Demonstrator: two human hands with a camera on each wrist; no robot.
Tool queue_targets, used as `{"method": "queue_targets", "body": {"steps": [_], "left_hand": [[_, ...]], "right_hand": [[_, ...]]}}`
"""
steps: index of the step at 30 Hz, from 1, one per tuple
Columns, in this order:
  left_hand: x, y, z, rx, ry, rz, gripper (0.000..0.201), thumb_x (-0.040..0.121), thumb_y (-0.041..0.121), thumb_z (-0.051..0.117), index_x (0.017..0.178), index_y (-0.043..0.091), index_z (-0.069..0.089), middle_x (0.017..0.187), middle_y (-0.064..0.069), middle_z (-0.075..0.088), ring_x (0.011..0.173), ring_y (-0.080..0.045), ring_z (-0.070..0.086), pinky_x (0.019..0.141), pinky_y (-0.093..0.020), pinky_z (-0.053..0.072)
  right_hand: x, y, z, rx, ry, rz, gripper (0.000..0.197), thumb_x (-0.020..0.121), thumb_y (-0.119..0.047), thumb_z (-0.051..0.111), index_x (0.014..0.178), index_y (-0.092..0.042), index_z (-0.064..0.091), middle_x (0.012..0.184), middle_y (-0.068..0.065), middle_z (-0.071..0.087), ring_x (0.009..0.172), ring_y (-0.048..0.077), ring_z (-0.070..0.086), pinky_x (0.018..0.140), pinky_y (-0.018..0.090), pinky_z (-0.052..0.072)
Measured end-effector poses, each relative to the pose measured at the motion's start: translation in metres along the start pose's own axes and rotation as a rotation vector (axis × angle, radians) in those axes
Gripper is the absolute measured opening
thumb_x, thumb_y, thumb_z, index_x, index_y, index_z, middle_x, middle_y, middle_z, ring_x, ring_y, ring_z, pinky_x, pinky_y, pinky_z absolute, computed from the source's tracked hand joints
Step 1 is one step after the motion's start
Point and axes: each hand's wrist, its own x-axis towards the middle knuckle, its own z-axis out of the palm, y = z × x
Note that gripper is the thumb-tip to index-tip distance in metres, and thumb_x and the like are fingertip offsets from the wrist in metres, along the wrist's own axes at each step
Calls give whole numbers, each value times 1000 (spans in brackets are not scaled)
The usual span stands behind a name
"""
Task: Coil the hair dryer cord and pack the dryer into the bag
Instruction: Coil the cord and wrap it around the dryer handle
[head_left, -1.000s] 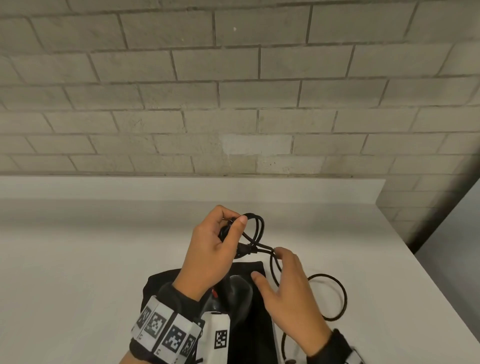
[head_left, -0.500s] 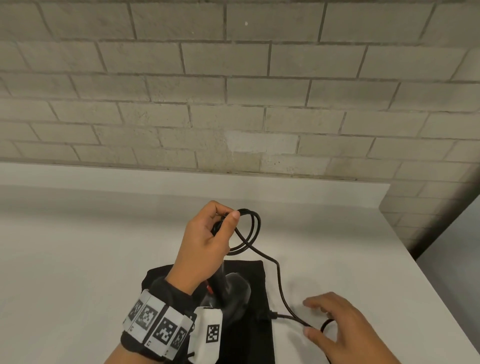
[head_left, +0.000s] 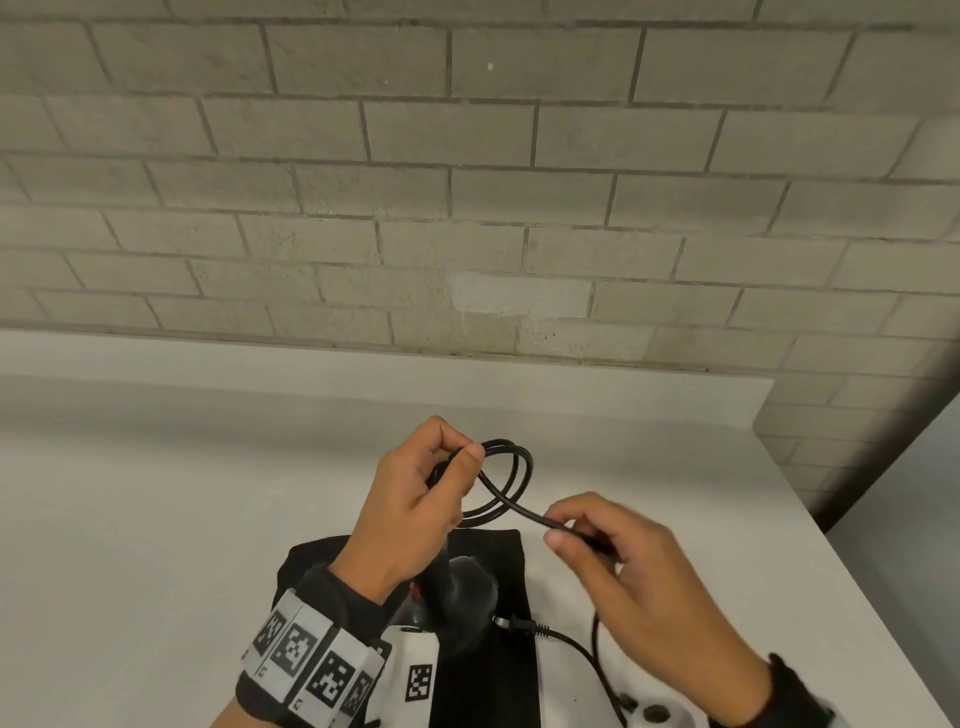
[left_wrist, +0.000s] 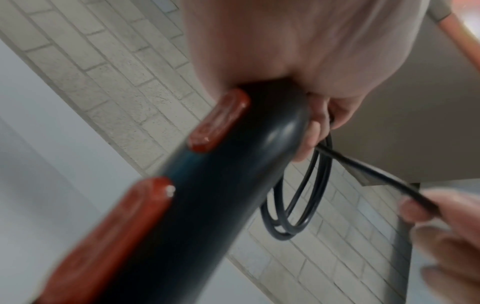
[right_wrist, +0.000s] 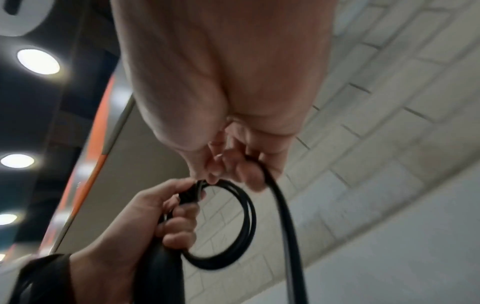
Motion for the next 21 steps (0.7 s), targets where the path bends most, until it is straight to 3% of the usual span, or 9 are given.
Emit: {"method": "queue_targets", "body": {"steps": [3, 8, 12, 14, 16, 18, 21], "left_hand": [[-3, 1, 2, 80, -29, 32, 18, 87, 48, 55, 78, 32, 56, 58, 12, 51, 46, -5, 40, 49, -22, 37], [-9, 8, 13, 164, -118, 107, 26, 82, 46, 66, 86, 22, 58, 62, 1, 57, 53, -4, 49, 53, -14, 40], [-15, 13, 23, 209, -217, 133, 28, 77, 34, 81, 85, 28, 54, 54, 9, 47, 48, -5, 43, 50, -20, 40], [-17, 12, 27, 241, -207, 148, 28, 79, 31, 80, 82, 32, 52, 53, 9, 47, 47, -5, 44, 50, -26, 43], [-18, 10, 28, 241, -190, 142, 29, 83, 29, 76, 79, 40, 50, 52, 11, 46, 47, -4, 43, 50, -23, 42], [-19, 9, 28, 236, -189, 132, 23, 85, 30, 72, 79, 36, 51, 54, 11, 46, 47, -4, 43, 50, -20, 41], [-22, 11, 28, 239, -199, 128, 17, 84, 34, 64, 83, 21, 55, 57, 2, 49, 50, -6, 46, 52, -23, 45]], "right_hand": [[10, -11, -22, -124, 76, -201, 10, 94, -26, 61, 96, -21, 69, 79, -15, 60, 72, 3, 55, 66, 6, 37], [29, -26, -38, -141, 63, -288, 9, 91, -17, 63, 94, -16, 71, 75, -16, 54, 67, -2, 49, 65, 7, 34], [41, -34, -38, -63, 51, -283, 8, 90, -17, 65, 92, -15, 72, 75, -12, 60, 66, 2, 52, 63, 7, 36], [46, -34, -36, -26, 60, -255, 9, 90, -19, 65, 91, -16, 73, 75, -10, 63, 67, 6, 54, 63, 8, 37], [48, -31, -32, 24, 80, -206, 9, 89, -21, 65, 90, -17, 73, 78, -9, 66, 72, 10, 59, 63, 13, 43], [50, -27, -28, 95, 95, -152, 8, 89, -19, 66, 90, -16, 73, 82, -8, 70, 80, 13, 65, 69, 19, 50], [51, -20, -20, 161, 85, -92, 8, 89, -19, 65, 89, -16, 73, 82, -6, 71, 82, 12, 67, 73, 20, 52]]}}
